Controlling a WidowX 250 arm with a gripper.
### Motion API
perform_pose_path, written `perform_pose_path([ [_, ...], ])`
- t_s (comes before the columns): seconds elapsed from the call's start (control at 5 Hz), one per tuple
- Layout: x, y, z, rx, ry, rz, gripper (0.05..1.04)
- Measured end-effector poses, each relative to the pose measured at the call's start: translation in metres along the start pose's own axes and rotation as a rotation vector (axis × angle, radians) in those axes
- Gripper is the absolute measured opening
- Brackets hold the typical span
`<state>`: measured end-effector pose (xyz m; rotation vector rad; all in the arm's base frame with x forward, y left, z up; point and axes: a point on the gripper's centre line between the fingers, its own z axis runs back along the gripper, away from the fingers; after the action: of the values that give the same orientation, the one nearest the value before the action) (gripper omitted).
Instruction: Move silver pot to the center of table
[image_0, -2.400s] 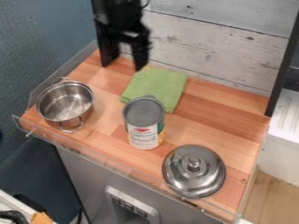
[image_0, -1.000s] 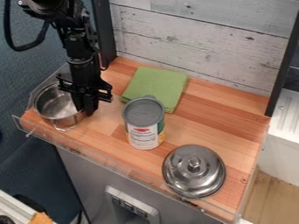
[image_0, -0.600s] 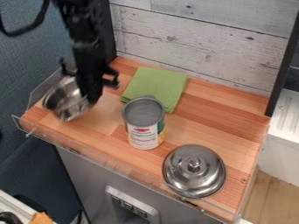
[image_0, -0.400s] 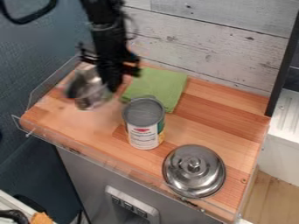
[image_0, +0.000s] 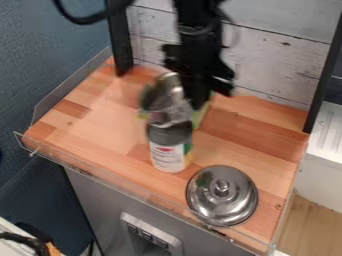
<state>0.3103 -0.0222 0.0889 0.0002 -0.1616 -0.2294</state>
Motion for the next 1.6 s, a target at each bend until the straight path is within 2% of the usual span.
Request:
perform_pose_path([
  [0.2,0.016,-0.049,-0.005,0.016,-0.001,-0.065,0.068],
  [0.4,0.028,-0.082,-0.018,0.066,0.023,-0.13,0.068],
  [0.6,0.026,-0.089,-0.022,0.115,0.04,-0.151,0.068],
  [0.8,0.033,-0.088,-0.021,0.135,0.034,-0.149,0.068],
  [1.0,0.033,-0.083,-0.02,0.145,0.05,-0.128,0.068],
  [1.2,0.029,-0.057,-0.04,0.159,0.104,-0.054,0.068],
  [1.4,0.01,-0.037,-0.075,0.121,0.233,0.015,0.068],
  [1.6,-0.002,-0.037,-0.089,0.084,0.287,0.009,0.068],
])
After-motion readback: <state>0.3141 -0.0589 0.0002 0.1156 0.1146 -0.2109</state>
